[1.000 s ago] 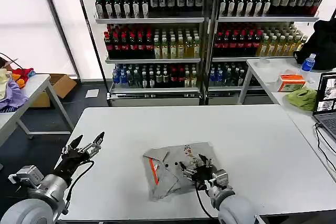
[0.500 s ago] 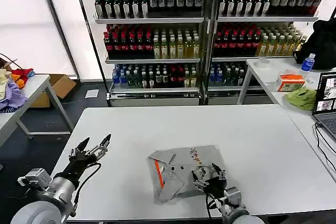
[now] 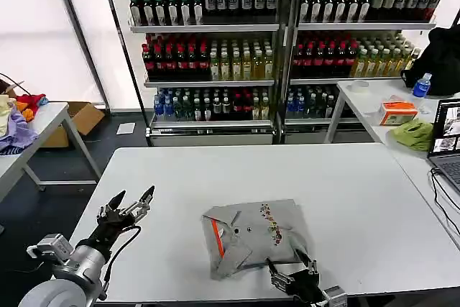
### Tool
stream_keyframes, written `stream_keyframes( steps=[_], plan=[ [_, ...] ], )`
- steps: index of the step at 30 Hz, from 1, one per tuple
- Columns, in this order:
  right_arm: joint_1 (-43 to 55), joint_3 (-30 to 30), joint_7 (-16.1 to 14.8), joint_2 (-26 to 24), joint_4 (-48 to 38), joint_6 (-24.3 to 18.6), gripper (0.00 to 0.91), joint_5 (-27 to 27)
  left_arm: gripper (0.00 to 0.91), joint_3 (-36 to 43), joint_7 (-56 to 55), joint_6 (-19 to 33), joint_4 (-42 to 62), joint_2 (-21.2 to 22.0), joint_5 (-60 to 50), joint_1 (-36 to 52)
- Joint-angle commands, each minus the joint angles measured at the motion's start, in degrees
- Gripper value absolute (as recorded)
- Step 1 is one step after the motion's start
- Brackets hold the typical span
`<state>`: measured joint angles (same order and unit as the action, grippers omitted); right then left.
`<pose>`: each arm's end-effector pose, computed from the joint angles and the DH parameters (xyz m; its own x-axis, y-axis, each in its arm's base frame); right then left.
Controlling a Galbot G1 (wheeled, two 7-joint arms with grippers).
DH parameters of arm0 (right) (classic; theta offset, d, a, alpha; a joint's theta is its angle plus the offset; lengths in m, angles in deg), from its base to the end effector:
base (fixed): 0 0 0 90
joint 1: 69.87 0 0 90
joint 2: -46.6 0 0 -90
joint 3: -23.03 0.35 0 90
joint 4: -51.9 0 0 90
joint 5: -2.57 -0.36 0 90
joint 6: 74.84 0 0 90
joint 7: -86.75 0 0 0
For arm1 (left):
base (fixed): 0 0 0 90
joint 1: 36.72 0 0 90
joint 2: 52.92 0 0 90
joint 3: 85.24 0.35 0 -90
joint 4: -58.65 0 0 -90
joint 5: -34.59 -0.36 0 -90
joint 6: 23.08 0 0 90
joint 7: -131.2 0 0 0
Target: Fold and organize the clothes.
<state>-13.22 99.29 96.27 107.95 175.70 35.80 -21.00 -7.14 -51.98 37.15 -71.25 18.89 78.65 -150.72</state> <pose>0.1518 -0.0094 -0.2980 -0.8337 -0.2866 0.4720 -0.2889 0.9548 0.0695 0.2081 0.0913 -0.1970 -0.9621 0.1826 0.2025 0.1050 0.9335 -0.3428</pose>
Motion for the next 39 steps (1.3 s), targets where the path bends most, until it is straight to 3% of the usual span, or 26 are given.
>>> stream_keyframes(
  steps=[1,6,10,14,18,24,32,34,39],
  plan=[
    [-5.8,8.9,-0.8,0.4,8.2,-4.6,0.907,-3.8,0.907,0.1,0.1,0.1,-0.1,0.1,-0.2,-0.3],
    [-5.8,24.3,-3.7,0.8,11.2,-9.8,0.907,-2.2,0.907,0.6,0.4,0.4,0.1,0.7,-1.0,-0.7],
    [-4.3,30.3,-5.1,1.6,8.6,-12.5,0.907,-4.0,0.907,0.9,0.9,1.1,-0.1,1.3,-1.9,-1.5],
    [-3.4,36.0,-9.6,3.0,4.8,-13.4,0.907,-6.1,0.907,1.0,2.2,2.8,-0.5,2.7,-4.1,-3.6],
    [-2.1,36.5,-12.8,5.2,0.2,-16.4,0.907,-6.1,0.907,1.6,3.3,5.3,-0.6,4.7,-7.1,-6.2],
    [-0.6,36.9,-14.9,6.9,-2.8,-17.0,0.907,-5.7,0.907,1.5,4.7,7.3,-0.7,5.9,-10.4,-9.1],
    [-0.9,37.5,-15.1,6.3,-4.9,-19.1,0.907,-7.3,0.907,1.5,6.9,10.4,1.3,6.7,-16.5,-9.9],
    [-1.2,37.1,-15.1,6.5,-4.6,-19.2,0.907,-9.6,0.907,1.2,8.6,12.8,2.4,6.8,-19.6,-10.4],
    [-1.8,35.8,-15.9,7.0,-4.6,-20.2,0.907,-9.3,0.907,0.9,12.3,16.4,2.5,7.8,-21.6,-12.0]
  ],
)
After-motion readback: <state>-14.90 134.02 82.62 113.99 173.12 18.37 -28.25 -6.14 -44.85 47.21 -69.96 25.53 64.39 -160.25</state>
